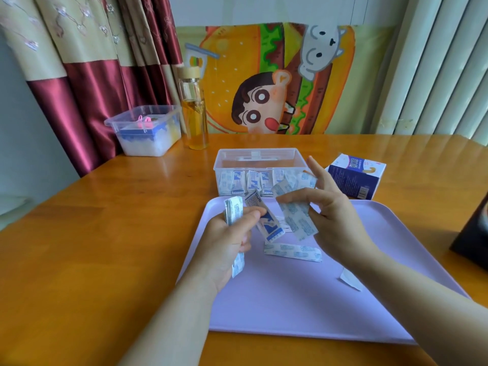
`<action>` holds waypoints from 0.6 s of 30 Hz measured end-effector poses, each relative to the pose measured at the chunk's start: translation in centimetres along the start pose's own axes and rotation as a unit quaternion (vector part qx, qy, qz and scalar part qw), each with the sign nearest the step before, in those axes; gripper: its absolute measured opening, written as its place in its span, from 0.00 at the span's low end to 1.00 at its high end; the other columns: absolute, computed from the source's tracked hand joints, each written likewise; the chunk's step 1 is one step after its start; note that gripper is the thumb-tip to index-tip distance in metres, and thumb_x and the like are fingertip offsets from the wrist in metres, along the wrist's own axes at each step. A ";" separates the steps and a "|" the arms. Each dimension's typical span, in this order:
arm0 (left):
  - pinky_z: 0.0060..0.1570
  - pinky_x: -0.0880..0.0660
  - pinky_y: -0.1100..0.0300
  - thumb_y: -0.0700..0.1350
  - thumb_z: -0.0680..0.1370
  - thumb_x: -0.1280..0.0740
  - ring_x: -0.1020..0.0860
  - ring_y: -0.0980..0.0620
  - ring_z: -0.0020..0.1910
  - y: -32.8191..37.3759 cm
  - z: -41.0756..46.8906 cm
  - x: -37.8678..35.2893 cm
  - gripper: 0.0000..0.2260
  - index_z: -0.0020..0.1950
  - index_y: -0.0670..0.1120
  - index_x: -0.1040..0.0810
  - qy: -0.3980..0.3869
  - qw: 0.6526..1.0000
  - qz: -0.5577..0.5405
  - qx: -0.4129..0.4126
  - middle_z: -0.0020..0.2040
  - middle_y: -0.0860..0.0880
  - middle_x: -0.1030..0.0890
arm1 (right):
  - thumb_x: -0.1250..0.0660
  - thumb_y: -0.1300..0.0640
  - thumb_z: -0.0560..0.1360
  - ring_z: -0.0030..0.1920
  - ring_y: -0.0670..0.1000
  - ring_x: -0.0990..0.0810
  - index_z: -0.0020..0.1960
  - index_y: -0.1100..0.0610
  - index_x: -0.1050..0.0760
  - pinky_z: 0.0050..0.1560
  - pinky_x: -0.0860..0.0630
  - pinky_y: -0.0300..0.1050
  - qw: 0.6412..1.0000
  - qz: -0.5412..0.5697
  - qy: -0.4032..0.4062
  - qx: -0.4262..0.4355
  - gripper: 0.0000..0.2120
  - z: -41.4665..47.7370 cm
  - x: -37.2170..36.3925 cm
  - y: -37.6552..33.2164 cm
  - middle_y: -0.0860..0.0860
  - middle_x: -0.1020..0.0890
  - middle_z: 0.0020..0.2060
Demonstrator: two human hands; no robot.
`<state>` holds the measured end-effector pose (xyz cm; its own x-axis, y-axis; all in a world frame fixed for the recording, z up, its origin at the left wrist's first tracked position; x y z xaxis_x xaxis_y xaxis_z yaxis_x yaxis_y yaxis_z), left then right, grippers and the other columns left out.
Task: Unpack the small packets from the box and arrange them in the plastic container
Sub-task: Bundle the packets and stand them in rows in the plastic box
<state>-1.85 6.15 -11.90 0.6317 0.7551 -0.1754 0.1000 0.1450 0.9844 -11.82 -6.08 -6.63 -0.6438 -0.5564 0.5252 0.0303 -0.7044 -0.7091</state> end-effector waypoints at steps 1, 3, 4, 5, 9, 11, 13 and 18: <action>0.25 0.41 0.67 0.37 0.77 0.35 0.37 0.57 0.25 0.0 -0.1 -0.1 0.12 0.37 0.47 0.17 -0.003 1.000 0.015 -0.002 0.30 0.52 0.25 | 0.39 0.71 0.76 0.71 0.38 0.45 0.45 0.39 0.21 0.67 0.37 0.39 1.000 0.000 -0.003 -0.010 0.25 0.0 0.0 0.0 0.44 0.48 0.76; 0.25 0.40 0.68 0.37 0.77 0.35 0.35 0.59 0.23 -0.1 -0.1 -0.1 0.08 0.41 0.47 0.20 -0.005 0.999 0.034 0.005 0.25 0.57 0.26 | 0.37 0.70 0.76 0.74 0.42 0.46 0.45 0.39 0.22 0.66 0.38 0.37 1.000 0.002 -0.004 -0.010 0.24 -0.1 0.0 -0.3 0.44 0.50 0.76; 0.25 0.40 0.68 0.37 0.77 0.34 0.35 0.59 0.22 -0.3 0.0 -0.1 0.07 0.42 0.48 0.21 -0.002 0.999 0.038 0.014 0.25 0.57 0.27 | 0.36 0.69 0.75 0.75 0.42 0.48 0.45 0.39 0.21 0.67 0.40 0.37 1.000 -0.006 -0.001 0.003 0.22 -0.1 -0.1 -0.6 0.45 0.50 0.76; 0.24 0.41 0.67 0.38 0.76 0.34 0.36 0.59 0.22 -0.7 0.1 0.2 0.07 0.41 0.48 0.20 0.004 0.999 0.039 0.028 0.26 0.56 0.28 | 0.35 0.68 0.75 0.75 0.43 0.50 0.46 0.40 0.20 0.68 0.42 0.38 0.999 -0.030 0.001 0.019 0.22 -0.1 -0.1 -0.8 0.45 0.49 0.76; 0.23 0.43 0.67 0.40 0.76 0.33 0.41 0.57 0.23 -2.3 0.3 0.6 0.04 0.48 0.48 0.21 0.018 0.995 0.046 0.092 0.28 0.53 0.34 | 0.32 0.64 0.74 0.71 0.49 0.42 0.49 0.47 0.17 0.67 0.45 0.44 0.985 -0.156 0.033 0.066 0.13 0.5 0.1 -1.2 0.49 0.32 0.69; 0.22 0.42 0.67 0.41 0.77 0.34 0.41 0.57 0.24 -2.1 0.6 1.5 0.06 0.52 0.49 0.23 0.064 0.994 0.050 0.076 0.27 0.54 0.34 | 0.31 0.58 0.74 0.56 0.52 0.29 0.44 0.52 0.17 0.57 0.32 0.47 0.977 -0.192 0.034 0.081 0.05 0.7 0.1 -1.3 0.50 0.20 0.52; 0.23 0.42 0.67 0.45 0.78 0.34 0.42 0.57 0.23 -1.2 0.8 2.5 0.03 0.50 0.49 0.23 0.117 0.992 -0.005 0.044 0.30 0.53 0.36 | 0.32 0.57 0.74 0.35 0.52 0.30 0.31 0.54 0.25 0.37 0.32 0.47 0.981 -0.186 -0.005 0.051 0.13 0.8 -0.7 -1.1 0.50 0.24 0.32; 0.21 0.39 0.68 0.60 0.64 0.32 0.36 0.59 0.23 -1.0 0.4 0.1 0.25 0.55 0.46 0.22 0.015 0.984 -0.160 0.078 0.37 0.51 0.29 | 0.37 0.60 0.73 0.24 0.46 0.37 0.28 0.50 0.35 0.25 0.44 0.38 0.970 -0.229 -0.085 0.008 0.16 0.8 -4.5 -3.2 0.47 0.34 0.20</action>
<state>-1.62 5.81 -12.85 0.5262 0.7054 -0.4750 0.4092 0.2796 0.8686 -8.40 -1.71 -6.36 -0.4567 -0.2476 0.8545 -0.2156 -0.9011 -0.3763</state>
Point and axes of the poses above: each hand's wrist, its own z-axis towards the middle knuckle, its own x-axis out of the back of the hand, y = z × x, the point moved 8 cm from there along z, towards the middle knuckle
